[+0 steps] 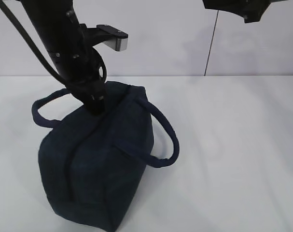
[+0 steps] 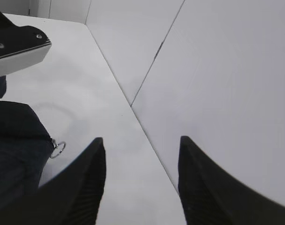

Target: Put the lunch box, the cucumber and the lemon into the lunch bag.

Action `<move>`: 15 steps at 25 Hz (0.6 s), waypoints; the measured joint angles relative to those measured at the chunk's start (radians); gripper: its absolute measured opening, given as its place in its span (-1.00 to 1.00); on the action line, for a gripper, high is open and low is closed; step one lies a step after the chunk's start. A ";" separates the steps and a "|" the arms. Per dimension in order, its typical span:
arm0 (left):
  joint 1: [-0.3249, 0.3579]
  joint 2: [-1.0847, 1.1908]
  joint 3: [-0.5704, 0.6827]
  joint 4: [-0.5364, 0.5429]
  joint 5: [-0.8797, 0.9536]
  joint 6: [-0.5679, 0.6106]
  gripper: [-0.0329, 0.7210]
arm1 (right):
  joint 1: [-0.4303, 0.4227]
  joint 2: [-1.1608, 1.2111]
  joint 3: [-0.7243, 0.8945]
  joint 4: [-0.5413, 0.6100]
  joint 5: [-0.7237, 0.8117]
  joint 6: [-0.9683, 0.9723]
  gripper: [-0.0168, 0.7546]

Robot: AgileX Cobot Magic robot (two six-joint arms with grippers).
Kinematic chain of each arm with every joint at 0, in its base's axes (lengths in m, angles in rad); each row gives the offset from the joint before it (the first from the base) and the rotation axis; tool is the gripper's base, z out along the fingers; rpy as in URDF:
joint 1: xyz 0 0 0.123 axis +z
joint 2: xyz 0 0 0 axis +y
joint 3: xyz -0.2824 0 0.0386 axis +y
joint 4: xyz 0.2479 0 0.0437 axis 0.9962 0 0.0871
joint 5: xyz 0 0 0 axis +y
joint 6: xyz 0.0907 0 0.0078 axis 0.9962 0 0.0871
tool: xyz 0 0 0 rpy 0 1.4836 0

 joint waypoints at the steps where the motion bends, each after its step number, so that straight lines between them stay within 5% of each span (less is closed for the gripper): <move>1: 0.000 0.000 -0.006 0.016 0.000 0.065 -0.91 | 0.000 0.000 0.000 0.000 0.000 0.015 -0.01; 8: -0.027 0.005 -0.089 0.054 0.008 0.431 -0.91 | 0.000 0.000 0.000 0.000 0.007 0.061 -0.01; 15: -0.048 0.026 -0.096 0.056 0.006 0.517 -0.91 | 0.000 0.000 0.000 0.000 0.014 0.070 -0.01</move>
